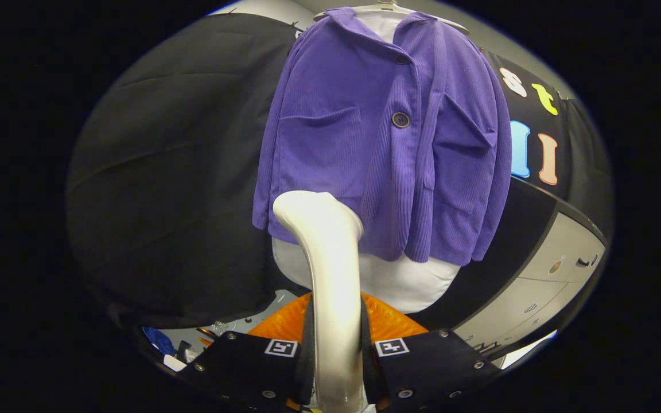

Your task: Iron the clothes twice with a garment steamer, once on the left side and once on the right side.

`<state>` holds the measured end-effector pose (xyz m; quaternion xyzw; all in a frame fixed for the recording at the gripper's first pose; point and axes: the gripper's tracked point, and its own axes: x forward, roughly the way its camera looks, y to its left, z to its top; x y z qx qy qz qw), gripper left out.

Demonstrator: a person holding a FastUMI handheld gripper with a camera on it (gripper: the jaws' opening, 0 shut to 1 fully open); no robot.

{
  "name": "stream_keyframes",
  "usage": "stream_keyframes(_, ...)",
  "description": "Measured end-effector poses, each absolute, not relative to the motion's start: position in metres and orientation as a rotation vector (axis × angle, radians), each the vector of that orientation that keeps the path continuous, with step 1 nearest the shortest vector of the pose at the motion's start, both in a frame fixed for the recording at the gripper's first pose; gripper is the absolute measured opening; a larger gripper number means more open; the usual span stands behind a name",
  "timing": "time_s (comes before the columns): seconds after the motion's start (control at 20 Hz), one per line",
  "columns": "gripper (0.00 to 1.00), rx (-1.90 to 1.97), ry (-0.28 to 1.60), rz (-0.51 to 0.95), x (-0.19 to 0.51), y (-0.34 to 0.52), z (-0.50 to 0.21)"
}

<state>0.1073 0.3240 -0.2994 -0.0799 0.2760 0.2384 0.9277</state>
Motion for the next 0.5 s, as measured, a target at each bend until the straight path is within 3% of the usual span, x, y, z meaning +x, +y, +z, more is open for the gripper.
stream_keyframes(0.2,0.35,-0.068,0.526,0.476,0.081,0.300,-0.273)
stream_keyframes(0.5,0.34,0.057,0.360,0.400,0.053,0.212,-0.175)
